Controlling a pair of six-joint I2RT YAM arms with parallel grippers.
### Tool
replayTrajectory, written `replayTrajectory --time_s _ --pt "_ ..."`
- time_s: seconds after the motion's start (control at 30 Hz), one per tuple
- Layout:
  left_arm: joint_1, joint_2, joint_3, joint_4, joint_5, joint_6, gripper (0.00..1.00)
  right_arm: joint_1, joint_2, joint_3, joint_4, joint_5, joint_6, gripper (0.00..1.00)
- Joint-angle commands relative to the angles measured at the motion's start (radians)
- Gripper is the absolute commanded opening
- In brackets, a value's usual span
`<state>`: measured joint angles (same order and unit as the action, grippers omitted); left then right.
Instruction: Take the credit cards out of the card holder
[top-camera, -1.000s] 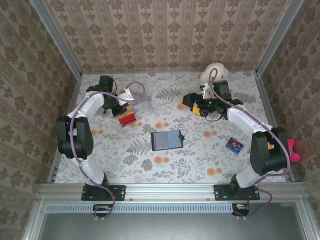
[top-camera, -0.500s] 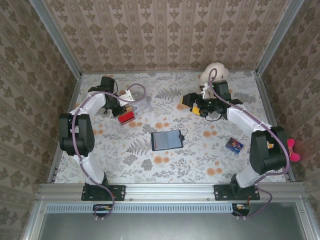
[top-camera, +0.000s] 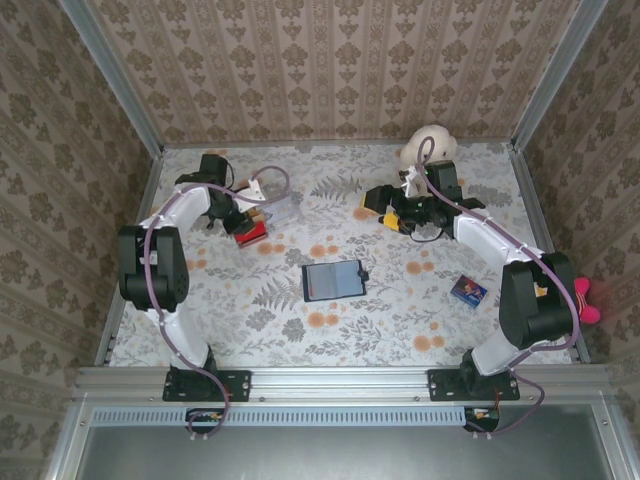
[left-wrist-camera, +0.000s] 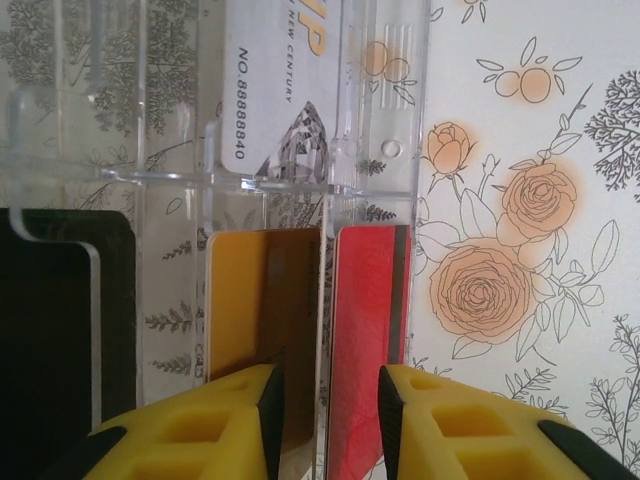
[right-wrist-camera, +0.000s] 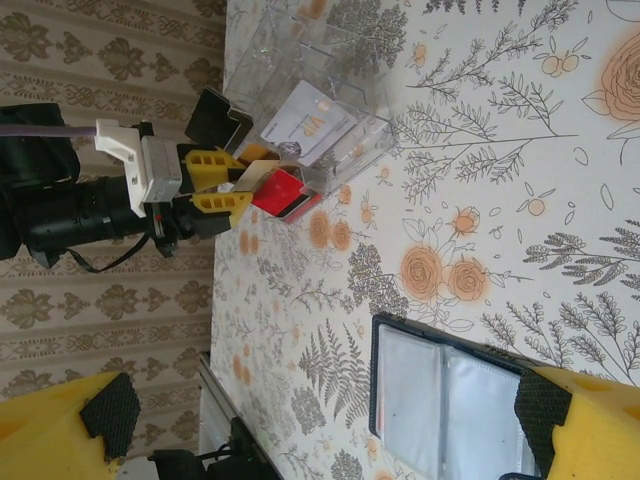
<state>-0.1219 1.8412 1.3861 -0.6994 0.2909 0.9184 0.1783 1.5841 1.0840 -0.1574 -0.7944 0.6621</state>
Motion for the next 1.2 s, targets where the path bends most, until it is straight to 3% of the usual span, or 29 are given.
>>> replayTrajectory --time_s 0.0,0.27,0.47,0.63,0.8,0.83,0.97,1.17 --pt "0.025 -0.075 0.02 -0.005 0.066 -0.024 0.34 -0.005 0.002 0.029 0.025 -0.034 0.015 1.0" --pt "0.039 -0.188 -0.008 0.043 0.112 -0.117 0.37 -0.001 -0.011 0.013 0.023 -0.033 0.018 1.0" --pt "0.04 -0.295 -0.065 0.175 0.129 -0.44 0.45 0.049 -0.025 0.049 -0.128 0.092 -0.055 0.99" --pt "0.039 -0.407 -0.165 0.306 0.087 -0.741 0.52 0.172 -0.031 0.072 -0.255 0.283 -0.103 0.97" --pt "0.037 -0.51 -0.26 0.354 0.072 -0.879 0.64 0.341 -0.011 0.108 -0.368 0.508 -0.137 0.92" --pt "0.038 -0.528 -0.276 0.362 0.063 -0.902 0.68 0.37 0.0 0.117 -0.374 0.54 -0.139 0.91" --pt "0.045 -0.613 -0.36 0.387 0.018 -1.0 0.99 0.47 0.045 0.138 -0.438 0.654 -0.115 0.9" --pt "0.052 -0.719 -0.445 0.358 -0.055 -1.152 1.0 0.58 0.148 0.217 -0.519 0.801 -0.111 0.91"
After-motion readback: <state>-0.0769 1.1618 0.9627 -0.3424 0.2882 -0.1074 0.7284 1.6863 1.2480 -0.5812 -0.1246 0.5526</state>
